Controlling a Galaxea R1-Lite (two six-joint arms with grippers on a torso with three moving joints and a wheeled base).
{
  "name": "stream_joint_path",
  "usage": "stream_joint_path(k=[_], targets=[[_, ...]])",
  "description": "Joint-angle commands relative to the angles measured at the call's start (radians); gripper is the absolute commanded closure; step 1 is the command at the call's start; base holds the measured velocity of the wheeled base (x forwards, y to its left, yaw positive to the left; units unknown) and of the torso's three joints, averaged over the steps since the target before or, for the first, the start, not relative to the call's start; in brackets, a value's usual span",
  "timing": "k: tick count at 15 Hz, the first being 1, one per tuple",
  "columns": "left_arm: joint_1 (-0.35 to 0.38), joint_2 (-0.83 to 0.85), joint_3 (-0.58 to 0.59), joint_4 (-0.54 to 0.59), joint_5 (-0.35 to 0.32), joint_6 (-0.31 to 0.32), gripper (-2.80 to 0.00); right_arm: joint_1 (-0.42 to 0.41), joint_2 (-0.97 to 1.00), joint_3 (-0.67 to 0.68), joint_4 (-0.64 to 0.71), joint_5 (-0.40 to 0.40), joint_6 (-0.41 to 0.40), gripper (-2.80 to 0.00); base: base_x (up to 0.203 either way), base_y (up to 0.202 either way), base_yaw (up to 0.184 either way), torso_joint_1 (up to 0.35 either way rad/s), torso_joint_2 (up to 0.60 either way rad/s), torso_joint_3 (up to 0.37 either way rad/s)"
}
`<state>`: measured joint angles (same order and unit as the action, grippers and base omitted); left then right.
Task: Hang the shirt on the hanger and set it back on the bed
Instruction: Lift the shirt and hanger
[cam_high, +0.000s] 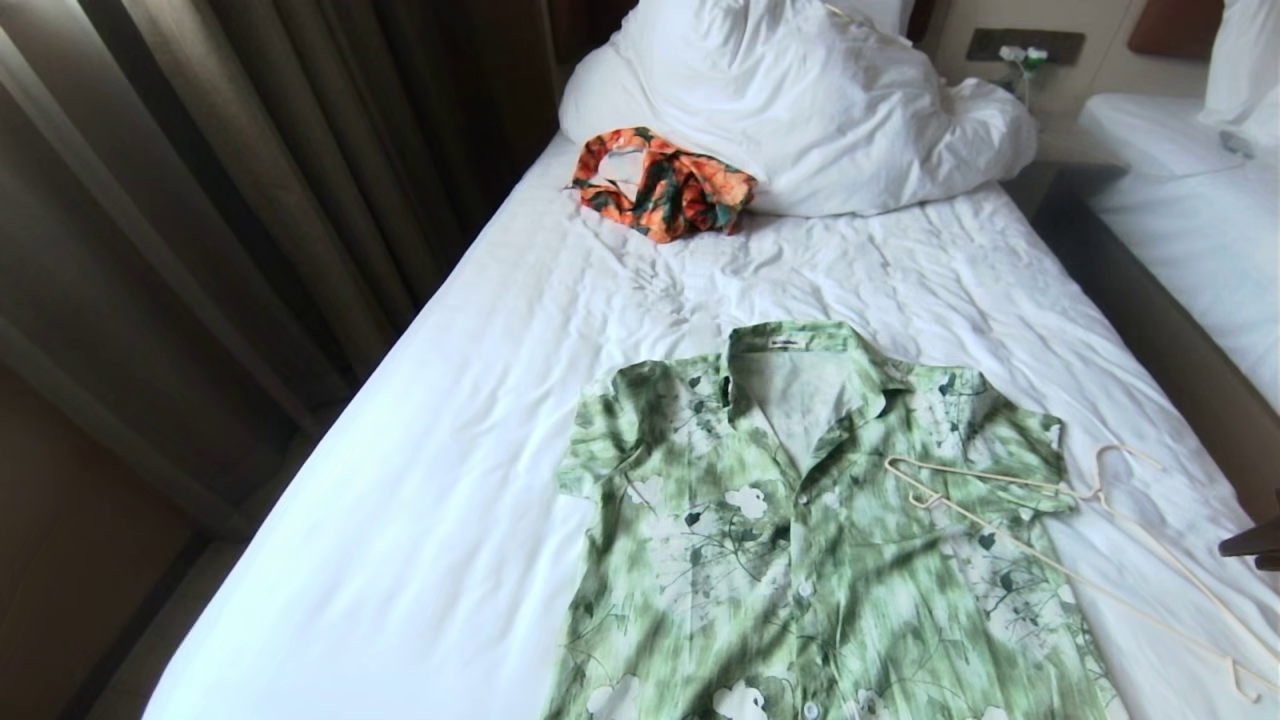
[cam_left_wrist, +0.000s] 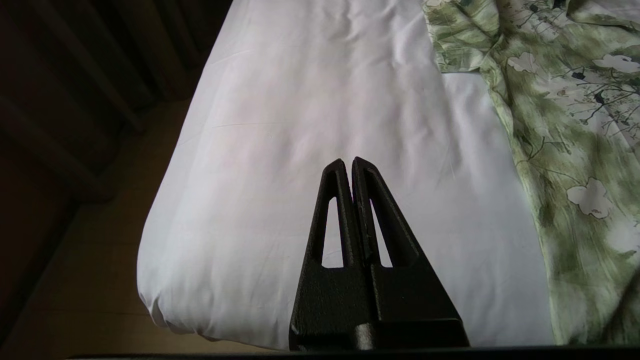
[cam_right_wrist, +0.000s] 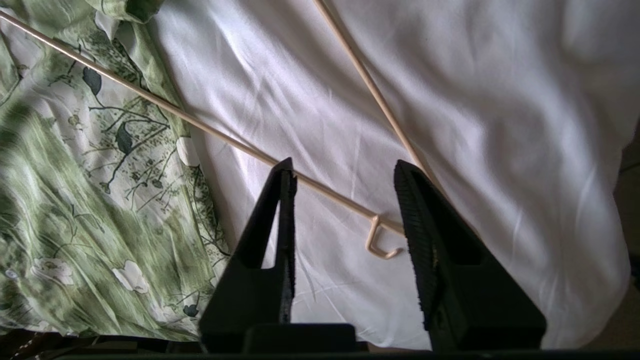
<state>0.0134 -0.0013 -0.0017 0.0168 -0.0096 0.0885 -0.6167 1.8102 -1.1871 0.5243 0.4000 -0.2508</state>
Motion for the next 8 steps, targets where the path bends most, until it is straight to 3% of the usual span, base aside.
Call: stream_joint_path(k=[1,4,8], targets=[[0.000,0.001,0.000,0.000,0.000,0.000,0.00,-0.025,0.079,-0.029,0.008,0.035,-0.009,-2.80,0.000,0.000,0.000,0.000,0.00,0.000],[0.000,0.001,0.000,0.000,0.000,0.000,0.00,-0.051,0.188,-0.186,0.146,0.134,-0.028,-2.80,0.000,0.000,0.000,0.000,0.00,0.000],[0.000,0.001,0.000,0.000,0.000,0.000,0.00,-0.093,0.377,-0.452,0.499,0.272,-0.190,-2.80,0.000,0.000,0.000,0.000,0.00,0.000]])
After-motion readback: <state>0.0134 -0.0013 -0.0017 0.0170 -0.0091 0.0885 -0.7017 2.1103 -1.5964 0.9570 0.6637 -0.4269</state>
